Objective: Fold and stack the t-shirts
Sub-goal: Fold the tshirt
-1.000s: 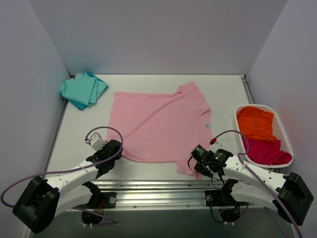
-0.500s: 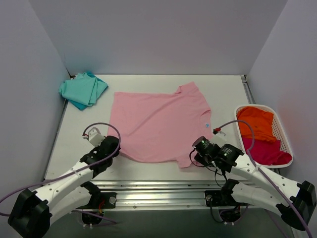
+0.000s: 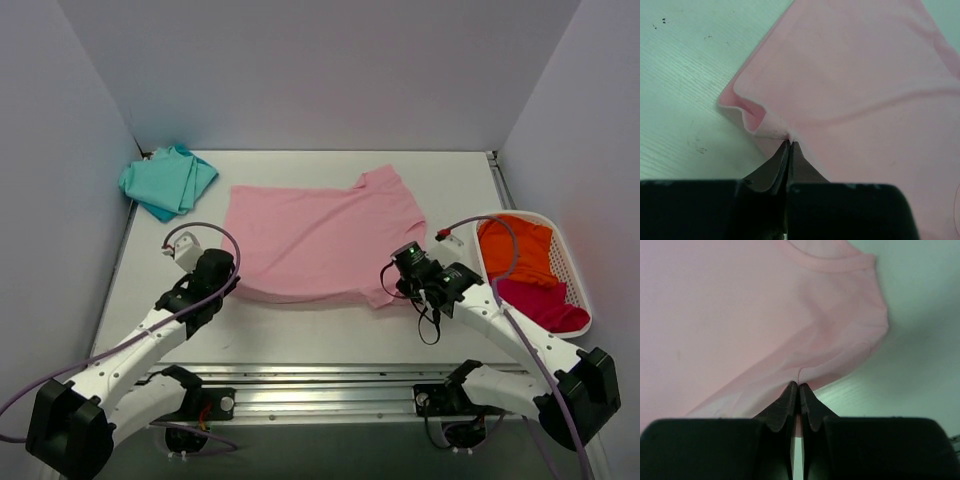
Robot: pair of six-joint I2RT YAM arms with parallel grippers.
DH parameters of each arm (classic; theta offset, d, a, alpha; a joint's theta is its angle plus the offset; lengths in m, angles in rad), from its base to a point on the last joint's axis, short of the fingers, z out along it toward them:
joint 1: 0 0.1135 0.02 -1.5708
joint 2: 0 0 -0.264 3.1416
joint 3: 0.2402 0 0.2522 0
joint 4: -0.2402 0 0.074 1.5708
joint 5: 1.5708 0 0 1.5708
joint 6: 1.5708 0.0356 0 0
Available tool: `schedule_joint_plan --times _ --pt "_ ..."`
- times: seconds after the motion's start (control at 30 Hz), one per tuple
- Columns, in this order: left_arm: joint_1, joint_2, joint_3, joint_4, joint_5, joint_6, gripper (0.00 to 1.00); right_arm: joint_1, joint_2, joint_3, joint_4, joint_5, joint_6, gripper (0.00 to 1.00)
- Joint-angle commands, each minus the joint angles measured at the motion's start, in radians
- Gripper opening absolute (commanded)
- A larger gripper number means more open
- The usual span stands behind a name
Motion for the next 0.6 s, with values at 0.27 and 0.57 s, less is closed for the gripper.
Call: schedule_joint_plan --times 0.27,0.57 --pt "0.11 0.205 0.112 0.144 0.1 0.094 0.02 -0.147 0.233 0.126 0.189 -0.015 -0.113 0.0" --pt "0.203 0.405 0.226 0.234 0.158 0.156 0.02 -0.198 0.497 0.311 0.229 -0.018 -0.128 0.0"
